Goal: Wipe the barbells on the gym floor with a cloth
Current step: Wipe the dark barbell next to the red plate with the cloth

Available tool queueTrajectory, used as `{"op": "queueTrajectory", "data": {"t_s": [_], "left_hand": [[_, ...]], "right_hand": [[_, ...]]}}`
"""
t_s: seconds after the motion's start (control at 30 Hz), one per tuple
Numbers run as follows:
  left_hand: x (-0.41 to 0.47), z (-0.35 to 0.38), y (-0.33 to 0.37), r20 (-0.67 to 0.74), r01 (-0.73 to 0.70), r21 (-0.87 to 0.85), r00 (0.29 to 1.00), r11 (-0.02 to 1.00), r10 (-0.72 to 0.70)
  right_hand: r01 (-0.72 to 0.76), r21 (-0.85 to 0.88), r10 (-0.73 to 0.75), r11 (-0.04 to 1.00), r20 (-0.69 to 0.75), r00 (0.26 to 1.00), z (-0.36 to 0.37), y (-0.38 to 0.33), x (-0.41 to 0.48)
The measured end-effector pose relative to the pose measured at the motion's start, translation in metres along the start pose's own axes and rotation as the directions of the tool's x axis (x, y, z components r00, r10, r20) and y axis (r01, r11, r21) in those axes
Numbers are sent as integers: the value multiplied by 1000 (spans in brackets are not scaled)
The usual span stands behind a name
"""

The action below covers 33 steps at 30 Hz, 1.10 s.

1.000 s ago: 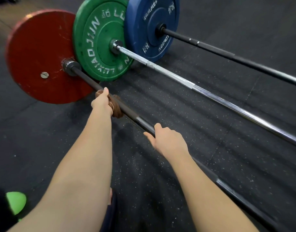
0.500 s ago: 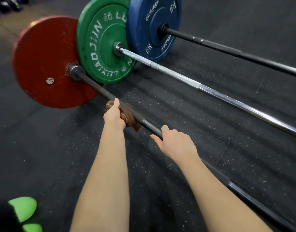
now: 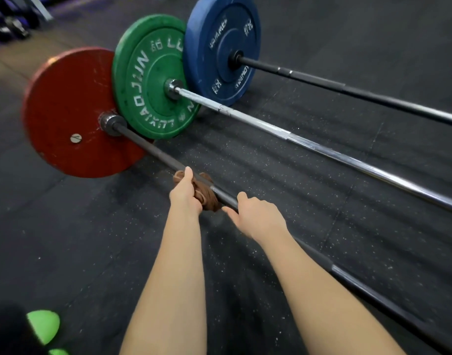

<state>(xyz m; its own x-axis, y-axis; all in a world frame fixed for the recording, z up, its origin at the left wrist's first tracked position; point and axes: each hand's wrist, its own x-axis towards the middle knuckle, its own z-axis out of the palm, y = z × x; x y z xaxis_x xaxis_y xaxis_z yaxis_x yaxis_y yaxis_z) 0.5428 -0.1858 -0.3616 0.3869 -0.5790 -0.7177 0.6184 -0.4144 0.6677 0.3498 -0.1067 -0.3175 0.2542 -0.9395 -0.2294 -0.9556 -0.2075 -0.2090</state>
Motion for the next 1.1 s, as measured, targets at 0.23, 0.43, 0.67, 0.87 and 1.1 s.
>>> {"op": "queueTrajectory", "data": {"t_s": [0.23, 0.43, 0.67, 0.87, 1.1], "left_hand": [[9, -2, 20, -29, -58, 47, 998, 997, 59], [126, -26, 55, -109, -132, 20, 985, 991, 133], [3, -5, 3, -61, -99, -115, 994, 988, 92], [-71, 10, -47, -38, -55, -16, 998, 998, 54], [5, -7, 0, -19, -77, 24, 997, 997, 77]], "right_hand": [[-77, 262, -2, 962, 287, 958, -16, 32, -17], [-175, 35, 162, 984, 243, 956, -3, 69, -61], [-161, 84, 137, 983, 232, 963, 1, 70, -55], [-160, 89, 138, 983, 211, 968, 1, 69, -57], [-162, 93, 143, 982, 186, 972, 0, 68, -62]]}}
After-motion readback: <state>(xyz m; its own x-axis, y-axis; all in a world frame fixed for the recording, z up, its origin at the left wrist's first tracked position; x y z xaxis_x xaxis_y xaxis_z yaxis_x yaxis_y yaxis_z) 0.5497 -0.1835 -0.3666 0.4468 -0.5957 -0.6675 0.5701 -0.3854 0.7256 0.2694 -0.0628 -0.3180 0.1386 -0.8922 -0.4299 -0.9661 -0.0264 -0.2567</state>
